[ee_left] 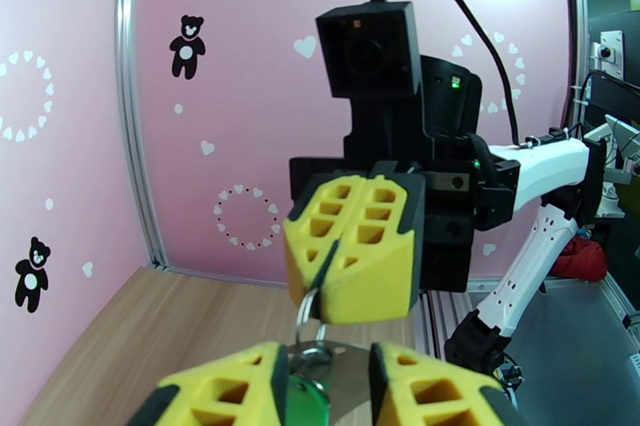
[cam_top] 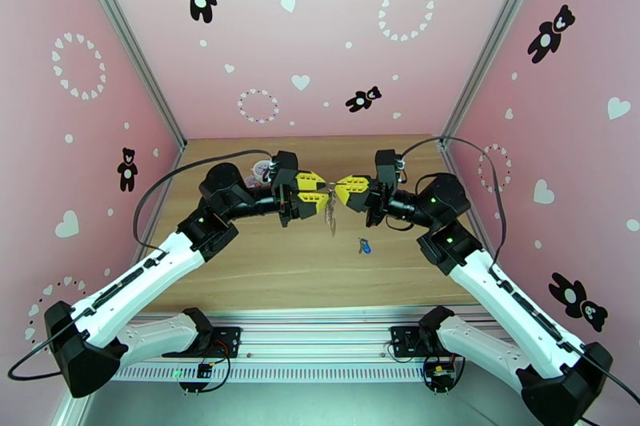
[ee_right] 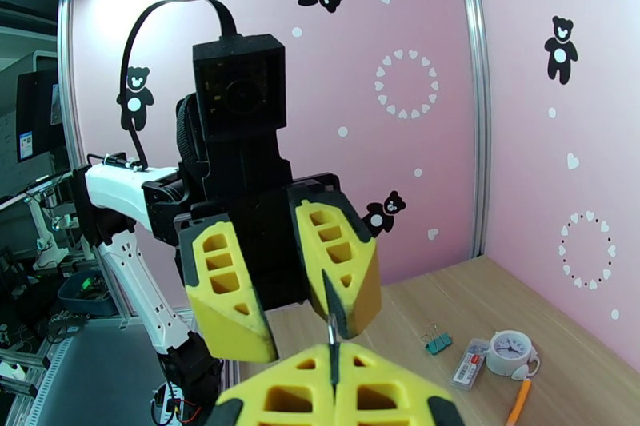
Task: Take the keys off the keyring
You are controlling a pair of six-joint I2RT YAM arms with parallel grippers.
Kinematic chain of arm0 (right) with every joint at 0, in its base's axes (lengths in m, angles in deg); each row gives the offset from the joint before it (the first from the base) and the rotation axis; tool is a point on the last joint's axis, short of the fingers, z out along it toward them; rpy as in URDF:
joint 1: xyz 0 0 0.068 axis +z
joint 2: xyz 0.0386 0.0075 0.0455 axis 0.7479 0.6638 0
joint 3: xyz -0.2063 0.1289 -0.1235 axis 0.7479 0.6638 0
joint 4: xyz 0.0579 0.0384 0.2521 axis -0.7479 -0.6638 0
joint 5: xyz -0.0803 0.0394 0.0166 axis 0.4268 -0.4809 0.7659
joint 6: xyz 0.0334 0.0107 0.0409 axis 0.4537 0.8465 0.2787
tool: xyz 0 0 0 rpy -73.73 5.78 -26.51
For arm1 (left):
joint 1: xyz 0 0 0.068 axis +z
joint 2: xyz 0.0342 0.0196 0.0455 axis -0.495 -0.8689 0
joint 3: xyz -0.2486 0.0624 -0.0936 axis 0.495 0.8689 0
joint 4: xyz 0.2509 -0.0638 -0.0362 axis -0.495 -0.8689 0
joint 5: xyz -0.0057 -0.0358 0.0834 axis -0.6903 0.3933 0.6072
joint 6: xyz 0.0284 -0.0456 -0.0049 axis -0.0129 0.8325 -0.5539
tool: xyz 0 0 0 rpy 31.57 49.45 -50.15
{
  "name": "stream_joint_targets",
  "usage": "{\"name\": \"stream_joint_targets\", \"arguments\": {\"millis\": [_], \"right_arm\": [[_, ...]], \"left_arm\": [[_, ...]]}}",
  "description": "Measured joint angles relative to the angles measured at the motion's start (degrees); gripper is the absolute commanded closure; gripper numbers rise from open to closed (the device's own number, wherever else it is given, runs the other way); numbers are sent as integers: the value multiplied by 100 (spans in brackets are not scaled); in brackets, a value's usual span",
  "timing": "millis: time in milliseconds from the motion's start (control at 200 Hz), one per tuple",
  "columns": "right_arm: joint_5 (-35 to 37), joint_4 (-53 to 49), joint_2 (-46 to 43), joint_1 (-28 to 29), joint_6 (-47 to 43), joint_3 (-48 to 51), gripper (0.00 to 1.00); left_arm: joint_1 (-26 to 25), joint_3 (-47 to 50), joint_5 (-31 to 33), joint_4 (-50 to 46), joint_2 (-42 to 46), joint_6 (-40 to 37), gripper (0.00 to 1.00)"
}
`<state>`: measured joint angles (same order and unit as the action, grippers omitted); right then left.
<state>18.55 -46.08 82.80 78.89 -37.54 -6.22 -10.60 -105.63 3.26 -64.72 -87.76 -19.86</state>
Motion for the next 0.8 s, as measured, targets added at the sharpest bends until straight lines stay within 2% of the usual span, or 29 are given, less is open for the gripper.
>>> {"name": "stream_joint_targets", "arguments": {"millis": [60, 135, 215, 330, 395, 435, 531, 581, 796], "right_arm": [[-2, 2, 0, 13, -22, 0, 100], [-7, 0, 0, 26, -44, 0, 100], [-7, 0, 0, 31, -66, 0, 100], [0, -9, 0, 35, -153, -2, 100], [7, -111, -2, 33, -275, -24, 100], [9, -275, -2, 31, -372, -74, 92], [55, -1128, 17, 33, -835, -409, 84], [96, -1611, 31, 33, -1097, -625, 73], [155, -3755, 498, 9, -2210, -2063, 61]], "left_arm": [[0, -39, -26, 4, -68, 2, 69], [0, -42, -59, 35, -129, -2, 78], [2, -42, -83, 103, -160, 52, 82], [2, -42, -146, 170, -157, 57, 98], [2, -44, -144, 118, -157, 44, 100], [7, -59, -120, 9, -151, 2, 100], [2, -232, 31, -505, -146, -208, 100], [-4, -387, 151, -890, -146, -356, 100], [0, -1241, 946, -2787, -232, -863, 100]]}}
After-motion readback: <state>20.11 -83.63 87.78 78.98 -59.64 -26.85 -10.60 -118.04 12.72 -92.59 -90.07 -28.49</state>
